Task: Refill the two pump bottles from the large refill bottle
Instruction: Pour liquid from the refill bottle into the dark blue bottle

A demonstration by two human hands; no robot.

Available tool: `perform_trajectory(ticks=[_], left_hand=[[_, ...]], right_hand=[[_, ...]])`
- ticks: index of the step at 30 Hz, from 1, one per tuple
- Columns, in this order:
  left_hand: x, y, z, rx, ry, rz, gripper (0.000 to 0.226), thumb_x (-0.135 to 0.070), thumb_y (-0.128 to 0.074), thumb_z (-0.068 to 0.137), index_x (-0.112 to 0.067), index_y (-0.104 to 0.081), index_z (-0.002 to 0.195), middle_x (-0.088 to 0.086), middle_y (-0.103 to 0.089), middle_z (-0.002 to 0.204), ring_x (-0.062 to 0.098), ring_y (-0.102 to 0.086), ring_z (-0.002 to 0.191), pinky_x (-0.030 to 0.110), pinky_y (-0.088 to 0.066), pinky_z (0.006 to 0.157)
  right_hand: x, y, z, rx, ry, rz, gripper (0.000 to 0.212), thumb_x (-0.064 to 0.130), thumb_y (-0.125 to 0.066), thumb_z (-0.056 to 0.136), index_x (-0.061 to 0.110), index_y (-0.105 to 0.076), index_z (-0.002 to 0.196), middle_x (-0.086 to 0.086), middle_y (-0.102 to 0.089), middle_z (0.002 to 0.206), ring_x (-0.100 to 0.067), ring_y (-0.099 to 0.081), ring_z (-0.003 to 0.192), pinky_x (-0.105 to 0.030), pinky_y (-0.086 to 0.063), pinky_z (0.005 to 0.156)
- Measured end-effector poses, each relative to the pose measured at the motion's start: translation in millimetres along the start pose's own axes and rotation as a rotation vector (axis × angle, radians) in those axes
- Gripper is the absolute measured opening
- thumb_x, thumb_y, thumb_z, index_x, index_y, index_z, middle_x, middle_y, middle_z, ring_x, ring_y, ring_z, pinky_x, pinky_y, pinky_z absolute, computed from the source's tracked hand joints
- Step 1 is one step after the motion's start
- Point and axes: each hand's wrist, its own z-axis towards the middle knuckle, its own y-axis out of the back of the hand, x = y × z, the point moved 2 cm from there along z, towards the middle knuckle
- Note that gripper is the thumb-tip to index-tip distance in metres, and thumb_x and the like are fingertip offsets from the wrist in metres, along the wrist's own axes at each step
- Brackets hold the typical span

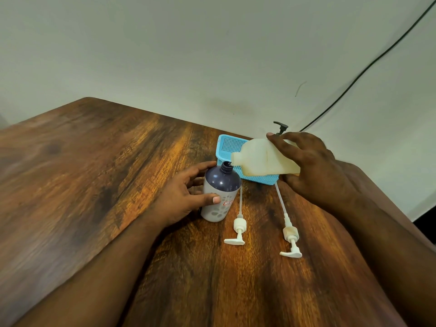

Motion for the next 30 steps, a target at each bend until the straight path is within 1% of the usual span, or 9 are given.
perform_trajectory(ticks=[5, 10, 15, 18, 21, 26, 30], left_hand=[[0, 1, 0, 0.005, 0.004, -0.001, 0.076, -0.01, -0.083, 0.072, -0.031, -0.05, 0.137, -0.009, -0.056, 0.136, 0.01, -0.053, 0.125, 0.028, -0.053, 0.095], [-3, -1, -1, 0.003, -0.009, 0.009, 0.076, -0.01, -0.082, 0.072, -0.03, -0.05, 0.138, -0.012, -0.056, 0.135, 0.005, -0.053, 0.122, 0.017, -0.053, 0.088], [-7, -3, -2, 0.007, -0.007, -0.022, 0.075, -0.006, -0.081, 0.073, -0.027, -0.05, 0.137, -0.011, -0.057, 0.132, -0.005, -0.056, 0.114, 0.011, -0.051, 0.081], [-10, -3, -3, 0.006, -0.01, -0.023, 0.074, -0.004, -0.08, 0.073, -0.026, -0.05, 0.137, -0.011, -0.057, 0.13, -0.011, -0.056, 0.11, 0.009, -0.05, 0.079], [-11, -4, -4, 0.007, -0.004, -0.047, 0.074, -0.003, -0.08, 0.073, -0.026, -0.05, 0.136, -0.011, -0.058, 0.129, -0.007, -0.058, 0.11, 0.013, -0.052, 0.08], [-12, -4, -5, 0.007, 0.004, -0.046, 0.074, -0.001, -0.078, 0.074, -0.025, -0.049, 0.137, -0.015, -0.056, 0.128, -0.014, -0.057, 0.105, 0.009, -0.051, 0.079], [-10, -3, -5, 0.01, 0.004, -0.012, 0.074, -0.006, -0.08, 0.074, -0.029, -0.049, 0.137, -0.014, -0.055, 0.132, -0.008, -0.056, 0.112, 0.009, -0.05, 0.079]], right_hand=[[1, 1, 0, 0.008, -0.007, -0.001, 0.091, 0.02, -0.077, 0.075, 0.03, -0.024, 0.148, -0.01, -0.039, 0.146, -0.033, -0.03, 0.135, -0.057, -0.035, 0.106], [0, 3, 0, 0.007, -0.008, -0.008, 0.091, 0.021, -0.077, 0.074, 0.03, -0.024, 0.148, -0.01, -0.04, 0.145, -0.034, -0.031, 0.134, -0.058, -0.036, 0.105], [2, 7, -1, 0.018, -0.021, 0.005, 0.091, 0.021, -0.076, 0.076, 0.032, -0.022, 0.148, -0.01, -0.038, 0.147, -0.033, -0.029, 0.135, -0.056, -0.035, 0.105], [6, 9, -3, 0.017, -0.011, 0.017, 0.087, 0.023, -0.072, 0.081, 0.033, -0.017, 0.148, -0.007, -0.033, 0.149, -0.028, -0.024, 0.137, -0.05, -0.031, 0.108], [11, 8, -7, 0.056, -0.02, 0.026, 0.084, 0.028, -0.067, 0.085, 0.033, -0.013, 0.149, -0.005, -0.029, 0.152, -0.025, -0.021, 0.138, -0.043, -0.029, 0.11], [11, 2, -10, 0.023, -0.073, 0.113, 0.083, 0.025, -0.07, 0.083, 0.031, -0.019, 0.148, -0.007, -0.034, 0.149, -0.026, -0.024, 0.136, -0.044, -0.027, 0.111], [11, -1, -13, 0.0, -0.091, 0.124, 0.08, 0.027, -0.069, 0.084, 0.03, -0.022, 0.148, -0.006, -0.039, 0.146, -0.024, -0.032, 0.133, -0.04, -0.034, 0.106]])
